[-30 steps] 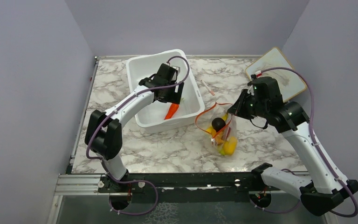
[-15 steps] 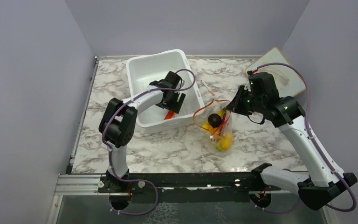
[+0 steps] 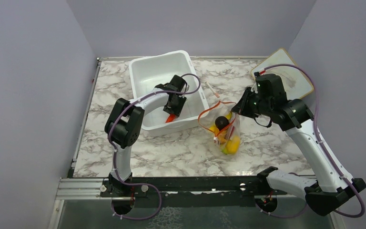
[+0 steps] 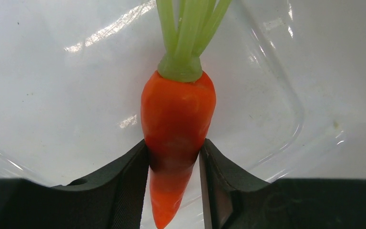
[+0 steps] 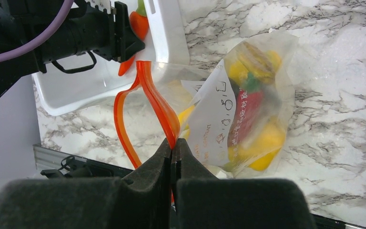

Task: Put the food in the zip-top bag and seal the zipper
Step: Pick up the fake vegetable from the bin.

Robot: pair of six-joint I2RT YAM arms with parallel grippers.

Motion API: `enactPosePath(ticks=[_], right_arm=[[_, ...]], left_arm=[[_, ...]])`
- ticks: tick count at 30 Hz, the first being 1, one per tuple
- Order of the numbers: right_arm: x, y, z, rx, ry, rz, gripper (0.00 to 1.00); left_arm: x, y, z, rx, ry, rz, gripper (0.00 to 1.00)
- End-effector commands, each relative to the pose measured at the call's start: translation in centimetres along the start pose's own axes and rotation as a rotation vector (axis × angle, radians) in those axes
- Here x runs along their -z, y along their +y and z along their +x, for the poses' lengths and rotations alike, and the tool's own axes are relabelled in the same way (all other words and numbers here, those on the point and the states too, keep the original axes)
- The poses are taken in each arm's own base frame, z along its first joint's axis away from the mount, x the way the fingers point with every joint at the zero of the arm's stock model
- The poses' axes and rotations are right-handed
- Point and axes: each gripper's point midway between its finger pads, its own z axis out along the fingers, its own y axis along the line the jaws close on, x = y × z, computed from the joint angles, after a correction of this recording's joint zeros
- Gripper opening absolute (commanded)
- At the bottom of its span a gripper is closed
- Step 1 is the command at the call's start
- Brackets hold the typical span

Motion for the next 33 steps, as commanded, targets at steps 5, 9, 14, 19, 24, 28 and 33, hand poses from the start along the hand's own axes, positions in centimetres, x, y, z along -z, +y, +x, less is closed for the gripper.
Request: enactPosePath(ticks=[5,9,14,19,24,28,33], right_arm=[[1.9,1.2,-2.1,0.001,-0.094,-0.048,0.01],[1.9,1.2,-1.7,-0.016,-0.083,-0.055,0.01],[1.7,1.2,-0.7,-0.045,-0.057,-0.073,0.01],[2.0,0.9,0.3,-0.06,-0.045,-0.084,0.01],[2.4,1.0,1.0,-0.082,-0.039,-0.112,0.01],[2.4,1.3,2.4,-0.109,-0.005,-0.161,0.01],[2.4,2.3,3.4,-0.18,0.018,-0.239,0.01]], left_arm=[[1.9,-0.7,-3.2,0.009,-0.081,0.029,0.35],[3.8,-0.7,-4.9,0.023,-0.124,0.024,0.33],[7.3,-0.6,-7.2,0.038,-0.197,0.01,0.32],[10.8,-1.0,-8.8,0.072,-0.273,0.036,0.32],[14.4,-1.6,-10.0,0.12,-0.356,0.073,0.32],[17.4,-2.3,-11.1,0.144,-0.433,0.121,0.32],[22.1,-4.6,-12.4,0.132,-0.593,0.278,0.32]])
